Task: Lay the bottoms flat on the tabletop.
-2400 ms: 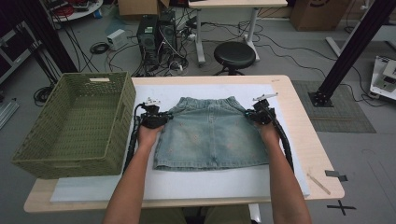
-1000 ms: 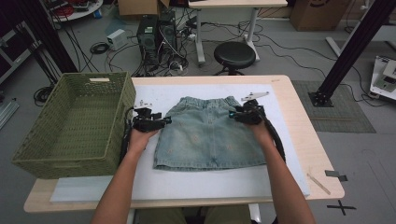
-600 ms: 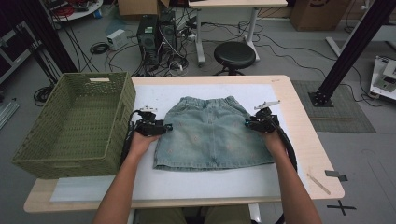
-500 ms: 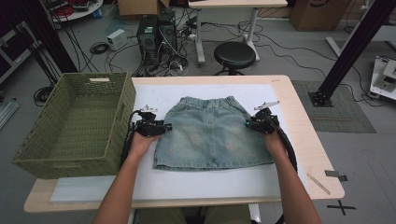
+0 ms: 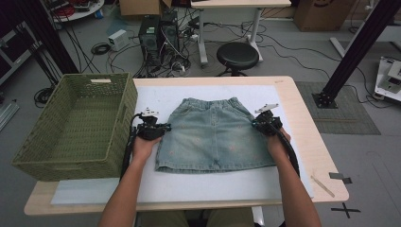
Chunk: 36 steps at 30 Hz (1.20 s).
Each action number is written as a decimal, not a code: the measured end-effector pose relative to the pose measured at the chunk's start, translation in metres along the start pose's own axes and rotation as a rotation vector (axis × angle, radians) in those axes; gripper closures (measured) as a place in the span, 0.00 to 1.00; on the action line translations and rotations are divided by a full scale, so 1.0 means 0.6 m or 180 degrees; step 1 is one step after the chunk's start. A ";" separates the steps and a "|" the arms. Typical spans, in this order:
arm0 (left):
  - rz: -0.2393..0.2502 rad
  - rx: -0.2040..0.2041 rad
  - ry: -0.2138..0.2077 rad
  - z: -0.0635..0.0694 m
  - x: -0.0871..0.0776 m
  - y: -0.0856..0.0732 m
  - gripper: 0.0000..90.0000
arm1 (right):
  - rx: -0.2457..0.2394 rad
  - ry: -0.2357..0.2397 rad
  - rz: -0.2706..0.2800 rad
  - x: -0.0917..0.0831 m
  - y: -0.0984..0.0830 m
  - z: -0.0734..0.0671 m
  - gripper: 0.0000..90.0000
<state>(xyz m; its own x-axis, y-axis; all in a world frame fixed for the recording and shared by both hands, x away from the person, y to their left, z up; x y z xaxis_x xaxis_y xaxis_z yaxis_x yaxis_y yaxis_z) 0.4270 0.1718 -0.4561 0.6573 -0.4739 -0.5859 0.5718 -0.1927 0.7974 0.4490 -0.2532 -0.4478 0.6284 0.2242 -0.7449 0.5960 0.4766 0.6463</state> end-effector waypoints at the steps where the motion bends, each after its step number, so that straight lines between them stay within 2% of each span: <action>1: 0.0008 -0.0004 0.0007 0.000 0.000 -0.001 0.94 | 0.0008 -0.0016 -0.0004 -0.001 -0.001 0.001 0.98; 8: 0.0033 0.0024 -0.0017 0.001 -0.002 -0.001 0.93 | 0.0034 -0.0039 0.0028 -0.002 -0.004 0.001 0.97; 10: 0.0093 0.0051 -0.0048 0.001 -0.004 -0.001 0.87 | 0.0228 0.0088 0.0100 -0.007 -0.006 0.007 0.91; 12: 0.0206 -0.0009 -0.0081 -0.003 -0.010 0.000 0.72 | 0.0285 0.0155 0.0275 -0.017 -0.007 0.009 0.77; 13: 0.0275 -0.0009 -0.0072 -0.004 -0.015 0.003 0.70 | 0.0333 0.0256 0.0390 -0.024 -0.005 0.008 0.74; 14: 0.0361 -0.0023 -0.0087 -0.004 -0.020 0.005 0.67 | 0.0336 0.0337 0.0500 -0.030 -0.002 0.005 0.71; 15: 0.0361 -0.0023 -0.0087 -0.004 -0.020 0.005 0.65 | 0.0311 0.0342 0.0574 -0.036 0.002 -0.002 0.68; 16: 0.0506 -0.0033 -0.0139 -0.003 -0.028 0.011 0.63 | 0.0305 0.0454 0.0661 -0.040 0.007 -0.010 0.68; 17: 0.0567 -0.0029 -0.0167 -0.001 -0.031 0.013 0.62 | 0.0285 0.0552 0.0749 -0.043 0.013 -0.020 0.66; 20: 0.0608 -0.0022 -0.0239 0.003 -0.036 0.015 0.58 | 0.0153 0.0847 0.0826 -0.040 0.035 -0.059 0.65; 25: 0.0615 0.0000 -0.0337 0.008 -0.041 0.013 0.56 | -0.0020 0.1260 0.0809 -0.021 0.063 -0.121 0.75; 28: 0.0617 0.0000 -0.0362 0.007 -0.045 0.011 0.57 | -0.0202 0.1388 0.0657 -0.004 0.066 -0.149 0.77; 31: 0.0601 -0.0003 -0.0386 0.006 -0.047 0.007 0.58 | -0.0345 0.1361 0.0475 0.011 0.061 -0.160 0.79; 33: 0.0585 0.0010 -0.0397 0.008 -0.048 0.004 0.58 | -0.0478 0.1286 0.0320 0.019 0.057 -0.163 0.81; 36: 0.0559 0.0003 -0.0410 0.011 -0.050 0.000 0.59 | -0.0522 0.1274 0.0312 0.014 0.055 -0.164 0.79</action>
<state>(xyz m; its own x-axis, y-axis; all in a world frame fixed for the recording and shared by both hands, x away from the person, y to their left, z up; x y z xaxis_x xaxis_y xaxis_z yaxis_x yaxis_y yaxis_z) 0.4041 0.1806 -0.4374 0.6786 -0.6062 -0.4147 0.4535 -0.0983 0.8858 0.4247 -0.1517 -0.4488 0.4157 0.5711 -0.7078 0.4358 0.5580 0.7062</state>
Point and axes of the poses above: each handheld gripper's, and its own axes: x roughly forward along the jaws, y roughly out of its top, z roughly to its right, the point moved 1 cm from there along x, roughly forward along the jaws, and after that the axes turned 3 degrees about y, right-handed, at the moved point
